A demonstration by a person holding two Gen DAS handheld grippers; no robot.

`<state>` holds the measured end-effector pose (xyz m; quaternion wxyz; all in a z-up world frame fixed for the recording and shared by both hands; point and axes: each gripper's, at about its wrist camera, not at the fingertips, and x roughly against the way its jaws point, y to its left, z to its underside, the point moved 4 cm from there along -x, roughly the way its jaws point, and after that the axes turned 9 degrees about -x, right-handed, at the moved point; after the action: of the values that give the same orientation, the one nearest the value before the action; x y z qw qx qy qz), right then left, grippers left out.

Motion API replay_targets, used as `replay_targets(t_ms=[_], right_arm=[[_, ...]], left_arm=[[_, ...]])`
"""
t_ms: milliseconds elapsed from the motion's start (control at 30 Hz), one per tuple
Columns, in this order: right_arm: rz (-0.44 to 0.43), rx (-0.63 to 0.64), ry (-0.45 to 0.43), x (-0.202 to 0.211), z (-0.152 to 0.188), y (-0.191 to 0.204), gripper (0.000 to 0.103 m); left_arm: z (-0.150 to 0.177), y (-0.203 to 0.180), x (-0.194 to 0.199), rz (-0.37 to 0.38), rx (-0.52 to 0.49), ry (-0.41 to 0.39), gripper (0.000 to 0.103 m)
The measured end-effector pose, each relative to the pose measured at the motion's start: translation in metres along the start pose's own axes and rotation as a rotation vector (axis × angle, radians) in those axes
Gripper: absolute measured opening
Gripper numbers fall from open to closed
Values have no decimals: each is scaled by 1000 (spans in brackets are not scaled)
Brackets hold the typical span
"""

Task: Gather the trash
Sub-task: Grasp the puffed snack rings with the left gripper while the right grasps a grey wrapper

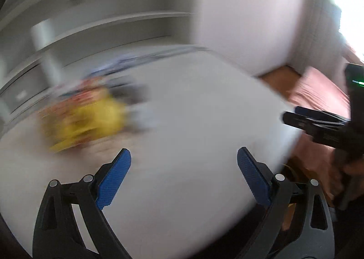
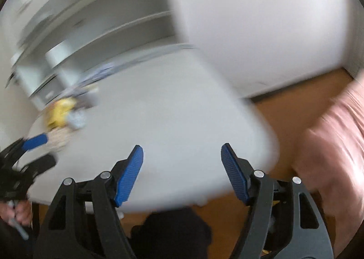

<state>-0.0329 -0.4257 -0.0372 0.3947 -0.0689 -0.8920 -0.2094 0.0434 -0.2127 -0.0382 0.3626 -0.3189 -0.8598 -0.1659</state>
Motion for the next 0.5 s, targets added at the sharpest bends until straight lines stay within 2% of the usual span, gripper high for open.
replay_targets(t_ms=[133, 233, 333, 467, 500], right_arm=[[-53, 159, 76, -46, -7, 81, 69], [-74, 247, 111, -71, -7, 122, 67], [-73, 313, 131, -93, -10, 148, 62], [-84, 341, 150, -108, -12, 159, 54], [-83, 346, 153, -114, -11, 164, 49]], left_arm=[[33, 68, 14, -82, 145, 33, 92], [54, 93, 20, -104, 210, 70, 92], [69, 116, 33, -132, 242, 76, 92], [83, 124, 37, -141, 247, 86, 92], [84, 124, 37, -140, 244, 91, 92]])
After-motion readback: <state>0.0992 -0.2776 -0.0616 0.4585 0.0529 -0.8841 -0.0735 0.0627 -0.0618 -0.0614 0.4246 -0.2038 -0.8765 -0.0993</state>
